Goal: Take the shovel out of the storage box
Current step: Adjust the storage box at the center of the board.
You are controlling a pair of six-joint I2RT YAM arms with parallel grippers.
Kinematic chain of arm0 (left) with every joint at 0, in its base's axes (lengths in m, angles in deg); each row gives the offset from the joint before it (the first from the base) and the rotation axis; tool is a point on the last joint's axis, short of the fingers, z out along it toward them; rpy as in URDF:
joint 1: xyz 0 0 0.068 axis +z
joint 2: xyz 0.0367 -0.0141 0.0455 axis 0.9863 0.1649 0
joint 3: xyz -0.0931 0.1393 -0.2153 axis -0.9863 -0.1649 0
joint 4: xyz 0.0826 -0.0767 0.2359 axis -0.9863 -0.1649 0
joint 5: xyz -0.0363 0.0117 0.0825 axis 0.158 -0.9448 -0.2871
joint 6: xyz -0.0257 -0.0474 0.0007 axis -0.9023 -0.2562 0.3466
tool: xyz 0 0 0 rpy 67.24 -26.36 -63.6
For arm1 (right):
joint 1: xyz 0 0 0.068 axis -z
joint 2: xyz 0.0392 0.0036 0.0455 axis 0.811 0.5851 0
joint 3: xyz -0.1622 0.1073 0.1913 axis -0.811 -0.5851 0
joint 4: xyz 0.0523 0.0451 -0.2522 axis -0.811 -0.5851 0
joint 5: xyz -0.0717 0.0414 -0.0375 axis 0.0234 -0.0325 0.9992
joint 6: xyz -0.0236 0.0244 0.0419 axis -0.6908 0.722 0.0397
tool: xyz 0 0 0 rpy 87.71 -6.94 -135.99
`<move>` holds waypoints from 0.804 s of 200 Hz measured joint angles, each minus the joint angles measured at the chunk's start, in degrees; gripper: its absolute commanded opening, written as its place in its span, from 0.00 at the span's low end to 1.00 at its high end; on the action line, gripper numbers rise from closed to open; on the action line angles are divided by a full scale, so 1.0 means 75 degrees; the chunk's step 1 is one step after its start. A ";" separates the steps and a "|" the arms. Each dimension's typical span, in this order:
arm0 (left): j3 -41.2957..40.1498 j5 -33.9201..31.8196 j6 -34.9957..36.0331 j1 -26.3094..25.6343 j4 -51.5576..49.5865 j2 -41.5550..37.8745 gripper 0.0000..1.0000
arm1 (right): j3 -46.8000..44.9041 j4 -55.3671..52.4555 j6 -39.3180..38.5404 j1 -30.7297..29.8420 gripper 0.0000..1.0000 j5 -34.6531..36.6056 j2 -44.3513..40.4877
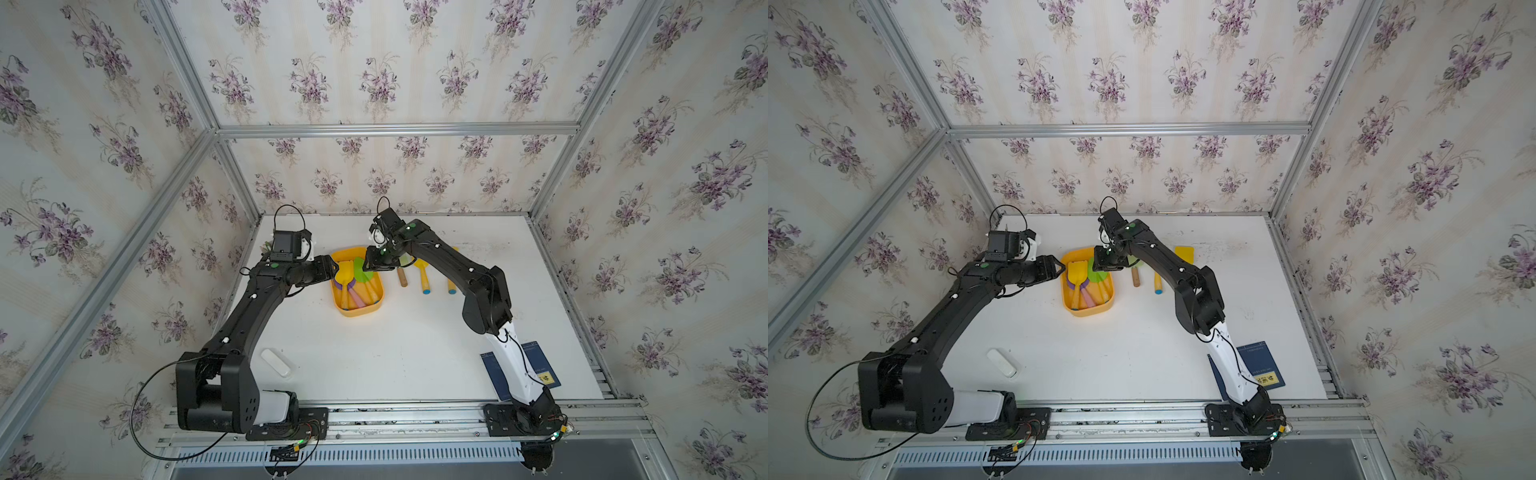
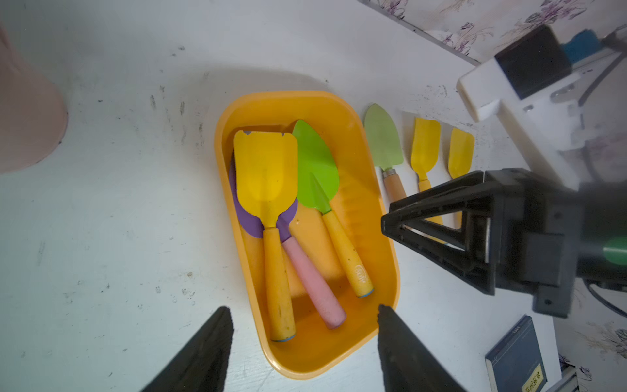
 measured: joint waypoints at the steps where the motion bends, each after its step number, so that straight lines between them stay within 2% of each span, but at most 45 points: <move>1: -0.0015 -0.0003 0.0003 0.0006 -0.0003 0.0006 0.67 | -0.0003 0.0009 0.0003 -0.0012 0.40 -0.0012 0.0026; 33: -0.0347 0.0012 0.0015 0.0105 0.0052 0.0254 0.67 | -0.0015 0.0219 0.0108 -0.0213 0.39 -0.0012 0.0364; 76: -0.0621 0.0099 -0.0026 0.0099 0.0513 0.0769 0.67 | 0.0003 0.0169 0.0087 -0.0586 0.39 0.1072 0.0385; 114: -0.0560 0.0102 -0.0070 0.0070 0.1014 0.1434 0.58 | 0.0020 -0.0052 -0.0055 -0.0860 0.38 0.1880 0.0391; 148: -0.0061 0.0023 -0.0102 0.0044 0.1352 0.2133 0.56 | 0.0090 -0.0175 -0.0067 -0.1003 0.38 0.2442 0.0402; 151: -0.0017 0.0020 -0.0102 0.0038 0.1396 0.2200 0.52 | 0.0117 -0.0201 -0.0067 -0.1014 0.38 0.2477 0.0414; 161: 0.0090 0.0015 -0.0102 0.0012 0.1469 0.2378 0.50 | 0.0256 -0.0259 -0.0070 -0.1055 0.38 0.2634 0.0481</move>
